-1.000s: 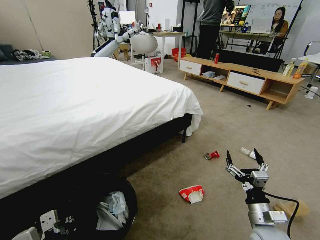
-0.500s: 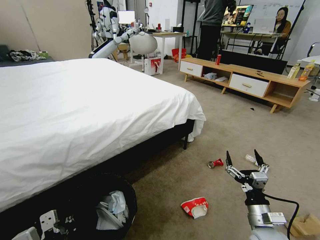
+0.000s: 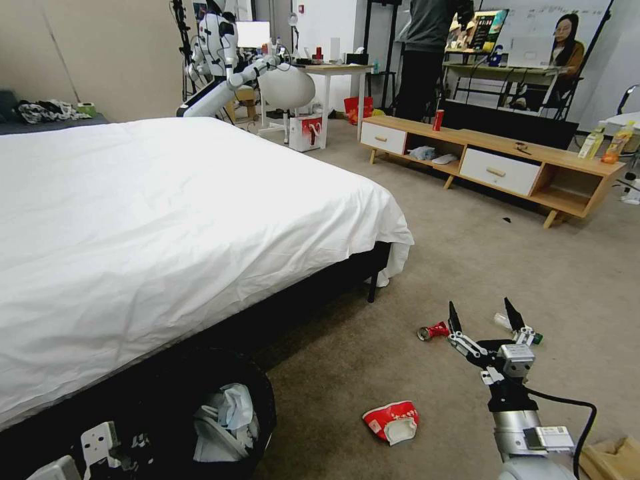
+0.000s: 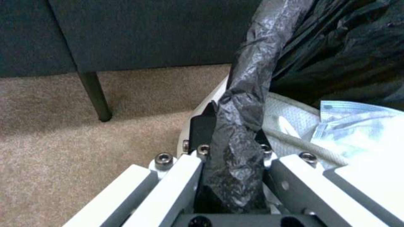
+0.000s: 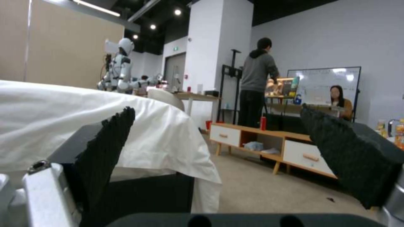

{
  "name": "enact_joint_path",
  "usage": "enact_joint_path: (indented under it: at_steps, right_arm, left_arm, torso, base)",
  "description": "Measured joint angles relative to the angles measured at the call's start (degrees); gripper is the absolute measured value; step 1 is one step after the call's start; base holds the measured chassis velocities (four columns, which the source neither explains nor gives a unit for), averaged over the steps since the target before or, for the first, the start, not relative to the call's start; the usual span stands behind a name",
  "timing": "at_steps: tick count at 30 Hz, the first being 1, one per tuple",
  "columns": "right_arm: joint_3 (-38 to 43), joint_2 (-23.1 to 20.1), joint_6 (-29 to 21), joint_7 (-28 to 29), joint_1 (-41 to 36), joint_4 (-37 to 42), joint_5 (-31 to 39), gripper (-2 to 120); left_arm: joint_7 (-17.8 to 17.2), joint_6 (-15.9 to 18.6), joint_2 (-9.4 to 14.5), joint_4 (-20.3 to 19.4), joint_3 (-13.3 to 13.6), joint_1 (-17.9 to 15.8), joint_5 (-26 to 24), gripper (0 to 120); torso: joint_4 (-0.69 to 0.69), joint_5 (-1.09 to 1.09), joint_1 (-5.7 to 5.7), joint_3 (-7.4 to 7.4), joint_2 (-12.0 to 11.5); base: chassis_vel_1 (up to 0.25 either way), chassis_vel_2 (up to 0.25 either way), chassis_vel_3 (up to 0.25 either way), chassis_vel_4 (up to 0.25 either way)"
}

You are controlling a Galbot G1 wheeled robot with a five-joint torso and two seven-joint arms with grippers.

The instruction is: Pick up the trash bin and place the garbage on the floor into it.

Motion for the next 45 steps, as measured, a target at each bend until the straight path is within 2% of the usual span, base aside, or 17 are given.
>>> enact_joint_path:
  at_steps: [13,15,17,19,20,23,24,26,27,30,31,32,36,37,38,41,45]
  right_arm:
    - [0.04,-2.21,-3.7,-0.11,-0.64,0.8,0.73,100]
    - [-0.98,-5.19,-9.69,1.2,-0.83,2.75,2.55,100]
    - [-1.37,-5.99,-11.11,1.78,-0.74,3.06,2.78,100]
    - [-4.0,-9.87,-21.27,6.41,0.15,5.38,5.9,100]
    - [-4.0,-9.87,-21.27,6.41,0.15,5.38,5.9,100]
    - [-8.45,-14.39,-37.52,14.35,2.75,9.03,16.18,100]
    - [-8.45,-14.39,-37.52,14.35,2.75,9.03,16.18,100]
    - [-9.72,-16.25,-45.44,16.54,4.24,10.28,21.61,100]
    - [-9.72,-16.25,-45.44,16.54,4.24,10.28,21.61,100]
    - [-10.53,-18.51,-52.42,17.98,5.84,10.87,27.74,100]
    - [-10.53,-18.51,-52.42,17.98,5.84,10.87,27.74,100]
    - [-10.82,-20.88,-58.5,18.14,7.28,11.37,33.54,100]
    - [-11.52,-23.79,-62.98,16.45,8.97,11.02,36.57,100]
    - [-11.92,-25.55,-65.17,13.97,9.92,10.46,37.57,100]
    - [-11.92,-25.55,-65.17,13.97,9.92,10.46,37.57,100]
    - [-13.8,-28.34,-66.36,7.83,13.14,8.43,37.29,100]
    - [-17.56,-28.56,-66.36,5.98,18.08,5.4,36.62,100]
  left_arm:
    - [0.95,0.03,0.83,-1.1,0.18,1.69,-1.14,2]
    - [1.07,0.05,0.88,-1.14,0.1,1.79,-1.15,2]
    - [1.08,0.05,0.89,-1.15,0.07,1.8,-1.15,2]
    - [1.11,0.07,0.9,-1.18,0.02,1.9,-1.15,2]
    - [1.11,0.07,0.9,-1.18,0.02,1.9,-1.15,2]
    - [1.2,0.09,0.83,-1.38,-0.11,2.04,-1.16,2]
    - [1.2,0.09,0.83,-1.38,-0.11,2.04,-1.16,2]
    - [1.23,0.12,1.04,-1.4,0.05,1.85,-1.16,2]
    - [1.23,0.12,1.04,-1.4,0.05,1.85,-1.16,2]
    - [1.36,0.12,1.4,-1.15,0.42,1.5,-1.17,2]
    - [1.36,0.12,1.4,-1.15,0.42,1.5,-1.17,2]
    - [1.63,0.13,1.44,-0.8,0.51,1.56,-0.99,2]
    - [1.71,0.13,1.42,-0.67,0.54,1.34,-0.89,2]
    - [1.74,0.13,1.36,-0.63,0.59,1.16,-0.89,2]
    - [1.74,0.13,1.36,-0.63,0.59,1.16,-0.89,2]
    - [1.83,0.13,1.13,-0.38,0.77,0.88,-0.72,2]
    - [1.95,0.13,0.71,-0.23,0.8,0.69,-0.52,2]
  torso:
    - [0.0,0.01,0.0,0.0,0.01]
    - [-0.01,0.0,0.0,0.0,0.01]
    - [0.0,0.0,0.0,0.0,0.01]
    - [0.01,-0.01,0.0,0.01,0.01]
    - [0.01,-0.01,0.0,0.01,0.01]
    - [0.0,0.0,0.0,0.01,0.01]
    - [0.0,0.0,0.0,0.01,0.01]
    - [0.02,0.01,0.0,0.0,0.01]
    - [0.02,0.01,0.0,0.0,0.01]
    - [-0.01,0.01,0.0,0.01,0.01]
    - [-0.01,0.01,0.0,0.01,0.01]
    - [0.0,-0.01,0.0,0.01,0.01]
    - [0.0,0.01,0.0,0.01,0.01]
    - [0.0,0.01,0.0,0.01,0.01]
    - [0.0,0.01,0.0,0.01,0.01]
    - [-0.01,-0.01,0.0,0.01,0.01]
    - [0.02,0.0,0.0,0.01,0.01]
  base:
    - [0.0,0.0,0.0,0.0]
    - [0.0,0.0,0.0,0.0]
    - [0.0,0.0,0.0,0.0]
    - [0.0,0.0,0.0,0.0]
    - [0.0,0.0,0.0,0.0]
    - [0.0,0.0,0.0,0.0]
    - [0.0,0.0,0.0,0.0]
    - [0.0,0.0,0.0,0.0]
    - [0.0,0.0,0.0,0.0]
    - [0.0,0.0,0.0,0.0]
    - [0.0,0.0,0.0,0.0]
    - [0.0,0.0,0.0,0.0]
    - [0.0,0.0,0.0,0.0]
    - [0.0,0.0,0.0,0.0]
    - [0.0,0.0,0.0,0.0]
    - [0.0,0.0,0.0,0.0]
    - [0.0,0.0,0.0,0.0]
